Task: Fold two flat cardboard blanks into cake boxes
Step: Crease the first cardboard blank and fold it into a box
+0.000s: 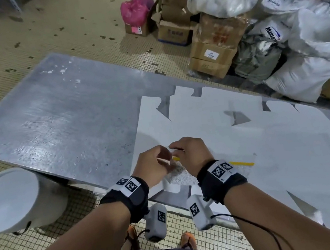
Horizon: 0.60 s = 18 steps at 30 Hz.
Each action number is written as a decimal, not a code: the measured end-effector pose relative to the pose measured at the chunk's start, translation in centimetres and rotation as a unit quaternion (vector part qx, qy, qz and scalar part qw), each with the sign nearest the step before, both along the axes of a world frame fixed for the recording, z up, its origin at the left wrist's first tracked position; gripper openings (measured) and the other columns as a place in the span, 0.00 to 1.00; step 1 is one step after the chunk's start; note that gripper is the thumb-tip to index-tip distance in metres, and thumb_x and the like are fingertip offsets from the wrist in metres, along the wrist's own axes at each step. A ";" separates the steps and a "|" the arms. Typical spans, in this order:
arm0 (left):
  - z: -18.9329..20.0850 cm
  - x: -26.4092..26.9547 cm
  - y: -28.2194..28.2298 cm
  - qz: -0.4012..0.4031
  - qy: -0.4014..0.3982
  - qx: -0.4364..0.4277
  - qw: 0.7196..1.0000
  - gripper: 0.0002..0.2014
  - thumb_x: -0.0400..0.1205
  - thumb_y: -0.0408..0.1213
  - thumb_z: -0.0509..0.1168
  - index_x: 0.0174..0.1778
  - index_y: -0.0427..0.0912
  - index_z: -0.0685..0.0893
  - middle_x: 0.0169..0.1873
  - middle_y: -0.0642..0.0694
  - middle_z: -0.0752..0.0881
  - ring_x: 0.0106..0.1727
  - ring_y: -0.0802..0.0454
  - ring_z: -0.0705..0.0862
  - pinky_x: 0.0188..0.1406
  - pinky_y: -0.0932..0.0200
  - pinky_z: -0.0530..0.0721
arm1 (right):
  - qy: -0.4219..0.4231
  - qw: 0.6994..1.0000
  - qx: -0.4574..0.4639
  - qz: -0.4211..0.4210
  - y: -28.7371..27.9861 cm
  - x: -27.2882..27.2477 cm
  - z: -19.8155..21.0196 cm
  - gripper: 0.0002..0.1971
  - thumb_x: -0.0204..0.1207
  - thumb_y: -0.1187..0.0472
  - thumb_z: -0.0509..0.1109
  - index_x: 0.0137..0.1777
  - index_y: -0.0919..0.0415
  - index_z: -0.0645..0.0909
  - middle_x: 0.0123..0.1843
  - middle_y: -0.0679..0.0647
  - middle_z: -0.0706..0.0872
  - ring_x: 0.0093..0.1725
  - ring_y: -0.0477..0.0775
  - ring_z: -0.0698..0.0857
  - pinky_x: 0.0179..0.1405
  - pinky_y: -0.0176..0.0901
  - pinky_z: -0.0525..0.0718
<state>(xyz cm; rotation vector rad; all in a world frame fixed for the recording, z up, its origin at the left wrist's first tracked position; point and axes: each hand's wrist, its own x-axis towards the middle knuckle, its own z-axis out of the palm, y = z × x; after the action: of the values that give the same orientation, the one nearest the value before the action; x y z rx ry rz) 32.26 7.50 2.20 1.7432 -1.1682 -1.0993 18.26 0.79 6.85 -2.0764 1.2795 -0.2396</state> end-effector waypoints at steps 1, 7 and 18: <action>-0.1 -0.1 0.1 0.007 0.001 0.000 1.000 0.11 0.71 0.34 0.82 0.40 0.47 0.86 0.38 0.53 0.91 0.39 0.57 0.91 0.41 0.64 0.88 | -0.005 1.000 -0.003 0.000 0.0 0.1 0.0 0.13 0.80 0.69 0.69 0.61 0.62 0.89 0.56 0.58 0.89 0.57 0.54 0.85 0.49 0.25 0.70; -0.3 0.7 -0.7 0.012 -0.031 -0.019 0.999 0.11 0.73 0.32 0.80 0.40 0.51 0.86 0.38 0.53 0.92 0.40 0.58 0.91 0.46 0.59 0.89 | -0.028 0.999 -0.022 0.008 -0.7 0.7 0.1 0.11 0.79 0.68 0.71 0.58 0.62 0.90 0.55 0.58 0.89 0.55 0.53 0.86 0.49 0.22 0.71; -0.7 1.5 -0.8 0.038 -0.058 -0.004 0.998 0.06 0.74 0.34 0.79 0.43 0.48 0.90 0.38 0.58 0.90 0.36 0.69 0.87 0.33 0.75 0.78 | -0.006 0.998 -0.018 0.062 -3.0 1.6 0.7 0.05 0.81 0.61 0.69 0.52 0.58 0.86 0.49 0.50 0.89 0.51 0.49 0.84 0.52 0.37 0.80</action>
<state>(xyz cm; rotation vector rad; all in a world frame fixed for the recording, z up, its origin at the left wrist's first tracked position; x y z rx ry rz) 33.79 6.69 1.52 1.8508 -1.1632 -0.9591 19.82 -2.25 7.57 -2.1726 1.1411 -0.2212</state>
